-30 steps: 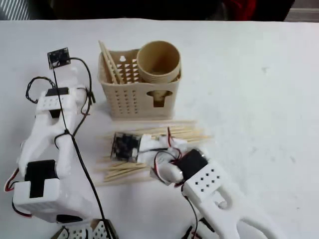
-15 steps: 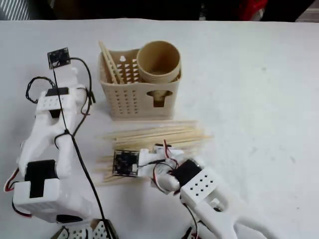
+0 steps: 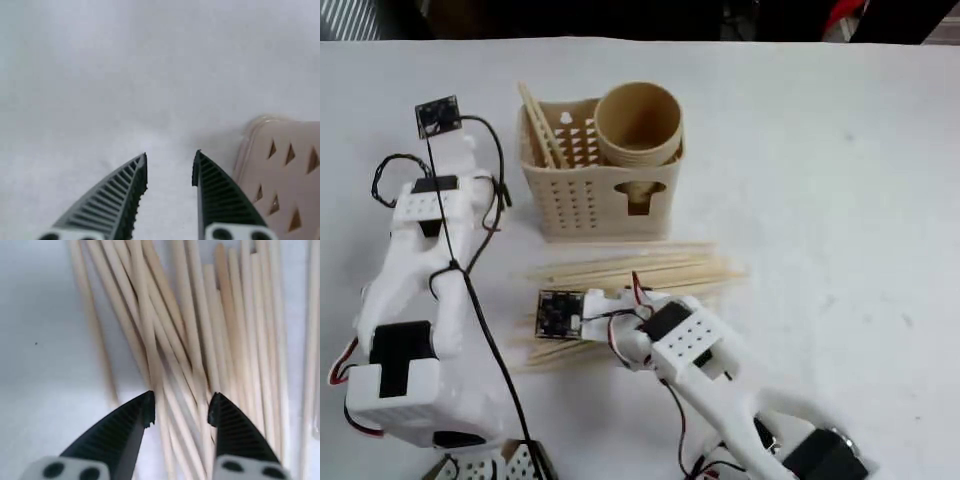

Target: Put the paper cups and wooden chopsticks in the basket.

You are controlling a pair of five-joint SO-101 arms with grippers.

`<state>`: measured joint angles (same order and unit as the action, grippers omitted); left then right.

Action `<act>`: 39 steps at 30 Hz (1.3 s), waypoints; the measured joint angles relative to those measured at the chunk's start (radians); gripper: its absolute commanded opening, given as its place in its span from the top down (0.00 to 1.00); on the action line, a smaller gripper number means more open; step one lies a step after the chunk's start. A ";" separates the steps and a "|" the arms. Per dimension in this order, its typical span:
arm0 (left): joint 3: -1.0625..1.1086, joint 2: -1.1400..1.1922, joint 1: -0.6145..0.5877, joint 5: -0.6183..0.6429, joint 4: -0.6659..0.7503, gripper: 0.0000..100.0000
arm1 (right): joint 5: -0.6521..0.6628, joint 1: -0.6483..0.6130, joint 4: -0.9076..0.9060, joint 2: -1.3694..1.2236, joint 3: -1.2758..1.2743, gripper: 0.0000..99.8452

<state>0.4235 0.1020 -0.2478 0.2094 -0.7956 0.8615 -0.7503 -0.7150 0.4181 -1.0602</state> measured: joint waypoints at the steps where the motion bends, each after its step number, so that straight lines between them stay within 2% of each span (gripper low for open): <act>1: 0.000 0.000 0.000 0.000 0.000 0.83 | 0.000 0.002 0.005 -0.011 0.002 0.87; 8: 0.000 0.000 0.000 0.000 0.000 0.83 | 0.000 0.002 0.012 -0.031 0.009 0.88; 12: 0.000 0.000 0.000 0.000 0.000 0.83 | 0.000 0.002 0.012 -0.034 0.009 0.93; 22: 0.000 0.000 0.000 0.000 0.000 0.83 | 0.000 0.025 0.012 -0.034 0.009 0.93; 30: 0.000 0.000 0.000 0.000 0.000 0.83 | -0.074 0.146 0.035 -0.034 0.035 0.93; 39: 0.000 0.000 0.000 0.000 0.000 0.83 | -0.081 0.158 0.035 -0.034 0.035 0.93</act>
<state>0.4235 0.1020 -0.2478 0.2094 -0.7956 0.7802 -0.5923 -0.6797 0.3844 -1.0249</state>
